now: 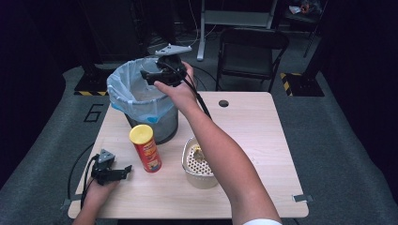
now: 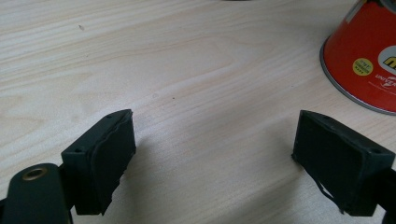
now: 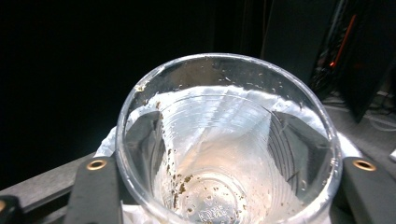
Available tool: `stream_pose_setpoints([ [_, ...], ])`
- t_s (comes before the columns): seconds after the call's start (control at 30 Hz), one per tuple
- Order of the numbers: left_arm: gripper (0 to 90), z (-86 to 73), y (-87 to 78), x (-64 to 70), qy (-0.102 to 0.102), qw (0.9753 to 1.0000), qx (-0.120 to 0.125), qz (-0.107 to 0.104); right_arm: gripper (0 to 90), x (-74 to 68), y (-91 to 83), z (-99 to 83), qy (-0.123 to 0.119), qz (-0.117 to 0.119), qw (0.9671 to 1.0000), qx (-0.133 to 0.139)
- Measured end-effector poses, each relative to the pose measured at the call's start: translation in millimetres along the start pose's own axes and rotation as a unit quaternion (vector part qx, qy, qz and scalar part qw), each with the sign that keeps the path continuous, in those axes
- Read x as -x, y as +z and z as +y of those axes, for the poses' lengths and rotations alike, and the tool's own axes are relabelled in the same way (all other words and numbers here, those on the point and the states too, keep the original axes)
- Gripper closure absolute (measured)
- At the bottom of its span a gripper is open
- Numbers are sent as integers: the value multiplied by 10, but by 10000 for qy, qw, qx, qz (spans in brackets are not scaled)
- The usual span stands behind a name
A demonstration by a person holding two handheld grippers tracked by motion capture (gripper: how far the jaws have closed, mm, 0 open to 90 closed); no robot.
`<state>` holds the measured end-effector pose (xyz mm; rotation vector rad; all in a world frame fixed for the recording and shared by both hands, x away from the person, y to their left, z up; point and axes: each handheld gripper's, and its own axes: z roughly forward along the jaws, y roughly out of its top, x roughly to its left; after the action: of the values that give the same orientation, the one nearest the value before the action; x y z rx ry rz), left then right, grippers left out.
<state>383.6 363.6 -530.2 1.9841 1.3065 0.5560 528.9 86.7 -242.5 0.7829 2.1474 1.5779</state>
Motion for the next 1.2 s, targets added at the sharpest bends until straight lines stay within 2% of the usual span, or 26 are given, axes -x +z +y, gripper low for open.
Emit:
stream_pose_setpoints([
  [0.03,125,0,0,0,0,10000,0,0,326,0,0,0,0,0,10000,0],
  [0.07,126,0,-1,1,-4,10000,0,7,254,-7,59,-22,-27,49,9998,-175],
  [0.1,126,0,-1,1,-4,10000,0,7,254,-7,59,-22,-27,49,9998,-175],
  [0.17,126,-1,-1,2,-7,10000,-1,11,120,-24,106,-60,58,61,9994,-347],
  [0.2,126,-3,-4,5,-10,10000,-9,19,115,-29,112,-92,71,70,9992,-392],
  [0.23,126,-3,-4,5,-10,10000,-9,19,115,-29,112,-92,71,70,9992,-392],
  [0.3,125,-4,-5,7,-12,10000,-4,23,110,-9,33,-109,34,53,9997,-221],
  [0.43,126,-3,-6,6,-21,10000,-10,21,115,25,-73,-96,38,43,9999,-161],
  [0.53,127,0,-8,13,-47,10000,-17,29,130,65,-237,-100,16,97,10000,-1],
  [0.57,127,0,-8,13,-47,10000,-17,29,130,65,-237,-100,16,97,10000,-1],
  [0.67,129,2,-15,12,-37,10000,-35,22,142,94,-413,-135,-46,169,9998,48],
  [0.7,129,0,-11,11,-53,10000,13,38,142,94,-413,-135,-46,169,9998,48],
  [0.73,132,-3,-10,19,-122,9999,38,43,147,110,-501,-157,-39,190,9998,70],
  [0.83,136,-1,-15,17,-141,9999,30,47,157,132,-590,-185,-55,214,9997,101],
  [0.87,138,2,-33,6,-162,9999,-46,-3,158,151,-680,-216,-53,217,9997,117],
  [0.9,142,2,-33,6,-162,9999,-46,-3,158,151,-680,-216,-53,217,9997,117],
  [0.93,142,0,-29,4,-223,9998,6,-6,165,175,-780,-254,-74,190,9996,179],
  [1.03,142,6,-49,-11,-289,9996,-10,-24,168,203,-884,-301,-81,128,9997,182],
  [1.07,143,19,-77,-2,-291,9996,17,-42,171,237,-991,-368,-42,118,9997,212],
  [1.1,143,19,-77,-2,-291,9996,17,-42,171,237,-991,-368,-42,118,9997,212],
  [1.17,141,40,-112,17,-244,9996,92,-67,176,290,-1146,-497,7,4,9998,206],
  [1.2,139,51,-127,29,-219,9996,137,-79,178,319,-1191,-544,-72,-17,9998,197],
])
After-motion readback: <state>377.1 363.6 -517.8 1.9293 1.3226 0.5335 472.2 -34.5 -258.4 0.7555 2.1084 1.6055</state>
